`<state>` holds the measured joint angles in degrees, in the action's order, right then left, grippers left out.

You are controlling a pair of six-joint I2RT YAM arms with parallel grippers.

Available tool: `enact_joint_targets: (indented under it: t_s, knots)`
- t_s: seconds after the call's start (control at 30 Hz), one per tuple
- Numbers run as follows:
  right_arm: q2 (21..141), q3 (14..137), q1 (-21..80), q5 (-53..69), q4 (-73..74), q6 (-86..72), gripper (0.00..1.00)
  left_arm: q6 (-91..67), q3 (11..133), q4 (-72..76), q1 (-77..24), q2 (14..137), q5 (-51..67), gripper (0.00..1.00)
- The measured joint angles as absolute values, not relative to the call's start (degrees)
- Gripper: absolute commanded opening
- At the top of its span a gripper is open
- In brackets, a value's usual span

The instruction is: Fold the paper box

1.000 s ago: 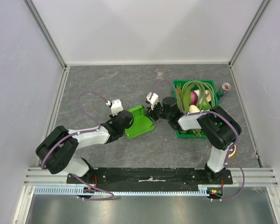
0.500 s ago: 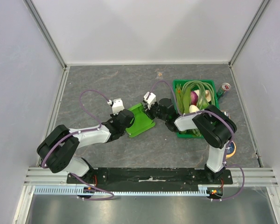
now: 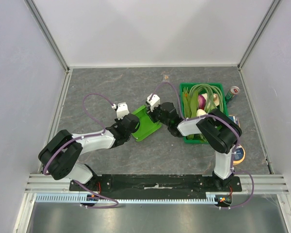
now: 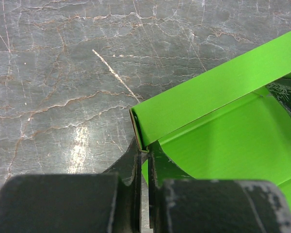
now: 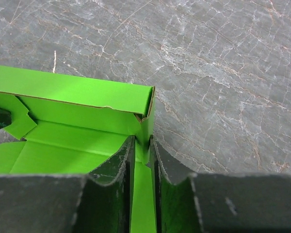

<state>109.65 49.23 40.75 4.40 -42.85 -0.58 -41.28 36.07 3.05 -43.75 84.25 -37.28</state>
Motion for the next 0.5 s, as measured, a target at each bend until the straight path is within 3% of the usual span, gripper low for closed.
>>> enact_joint_targets:
  t_s: [0.2,0.4,0.5]
  knots:
    - [110.34,50.85,41.28,2.70,-42.65,-1.08,0.34,-41.28,36.18,2.87,-43.75,84.25,-37.26,0.02]
    - [110.61,51.70,41.47,2.57,-42.59,-1.23,0.20,-41.25,36.27,2.66,-43.75,84.29,-37.30,0.02]
    - [110.83,52.03,41.41,2.57,-42.41,-1.04,0.25,-41.28,36.27,2.63,-43.75,84.29,-37.34,0.02]
